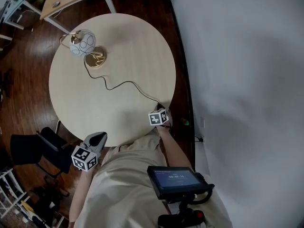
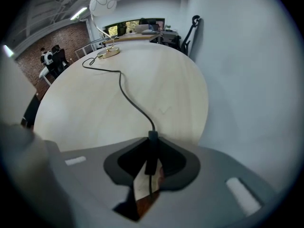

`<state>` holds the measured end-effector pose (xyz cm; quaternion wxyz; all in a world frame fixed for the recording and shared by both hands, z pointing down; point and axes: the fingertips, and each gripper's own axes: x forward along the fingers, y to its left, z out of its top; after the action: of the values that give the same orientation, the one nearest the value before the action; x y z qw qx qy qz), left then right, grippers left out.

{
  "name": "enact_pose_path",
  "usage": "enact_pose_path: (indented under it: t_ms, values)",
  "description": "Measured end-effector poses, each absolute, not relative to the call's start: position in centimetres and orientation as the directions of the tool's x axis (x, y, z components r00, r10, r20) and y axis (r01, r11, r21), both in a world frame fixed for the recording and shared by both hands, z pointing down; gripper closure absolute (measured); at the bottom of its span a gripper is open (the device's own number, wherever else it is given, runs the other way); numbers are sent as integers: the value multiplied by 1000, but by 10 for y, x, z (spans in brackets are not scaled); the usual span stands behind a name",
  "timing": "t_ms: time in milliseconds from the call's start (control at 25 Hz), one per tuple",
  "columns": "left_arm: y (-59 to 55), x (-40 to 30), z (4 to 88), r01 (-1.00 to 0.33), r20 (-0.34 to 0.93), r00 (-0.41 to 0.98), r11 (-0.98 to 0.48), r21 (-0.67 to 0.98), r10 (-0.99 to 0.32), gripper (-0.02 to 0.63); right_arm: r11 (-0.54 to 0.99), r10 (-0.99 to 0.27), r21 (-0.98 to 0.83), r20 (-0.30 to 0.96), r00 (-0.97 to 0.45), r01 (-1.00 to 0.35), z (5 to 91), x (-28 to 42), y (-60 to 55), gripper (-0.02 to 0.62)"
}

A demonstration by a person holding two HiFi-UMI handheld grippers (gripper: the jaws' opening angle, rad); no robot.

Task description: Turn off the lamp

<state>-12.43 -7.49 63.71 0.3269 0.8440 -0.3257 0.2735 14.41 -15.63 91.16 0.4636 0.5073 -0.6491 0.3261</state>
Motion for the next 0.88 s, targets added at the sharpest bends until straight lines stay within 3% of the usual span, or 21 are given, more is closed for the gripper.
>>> enact_pose_path:
  t_ms: [160,320,640,880]
  values:
    - [-77,-121,636,-730,674,637,-575,370,-374,606,299,-382,81,923,-41,-951,912,145,-159,510]
    - [-74,-116,633,-730,669,637,-576,367,-382,606,307,-444,76,893,-72,-949,893,147,-161,420]
    - [-62,-118,629,-750,670,624,-549,369,-402,606,368,-600,65,778,-184,-928,832,138,-166,419]
    - [-41,-126,637,-787,682,591,-494,370,-430,606,425,-653,56,710,-263,-904,810,119,-168,456]
